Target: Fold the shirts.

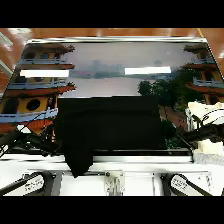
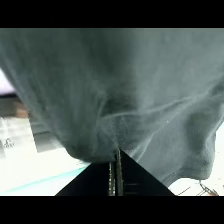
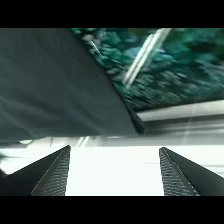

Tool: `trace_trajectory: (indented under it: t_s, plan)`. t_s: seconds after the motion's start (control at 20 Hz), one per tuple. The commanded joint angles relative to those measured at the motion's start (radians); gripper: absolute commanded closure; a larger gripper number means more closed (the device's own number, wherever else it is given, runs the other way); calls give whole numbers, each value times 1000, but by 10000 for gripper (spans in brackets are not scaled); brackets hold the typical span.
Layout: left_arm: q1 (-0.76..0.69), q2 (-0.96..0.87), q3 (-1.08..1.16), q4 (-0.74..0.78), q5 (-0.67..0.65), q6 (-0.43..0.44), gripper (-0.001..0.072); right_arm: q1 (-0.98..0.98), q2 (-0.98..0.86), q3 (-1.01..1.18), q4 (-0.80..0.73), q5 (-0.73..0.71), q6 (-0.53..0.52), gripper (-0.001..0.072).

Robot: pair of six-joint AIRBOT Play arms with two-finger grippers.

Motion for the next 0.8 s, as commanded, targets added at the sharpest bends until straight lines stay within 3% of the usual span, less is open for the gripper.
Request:
trace_trajectory:
  t_s: [0.0,0.55,0.65,0.7,0.75]
  plan:
    - [-2,1,0,-2,-22,6,672,1,-14,-42,27,-33,-16,67]
    - [-2,85,4,-54,15,2,672,163,-216,-42,78,-140,25,91]
    - [-2,89,27,-59,15,2,672,178,-217,-39,86,-154,24,551]
    - [-2,89,52,-62,15,2,672,180,-209,-31,111,-150,-11,631]
    - [-2,90,92,-62,14,6,672,180,-195,-14,145,-133,-87,631]
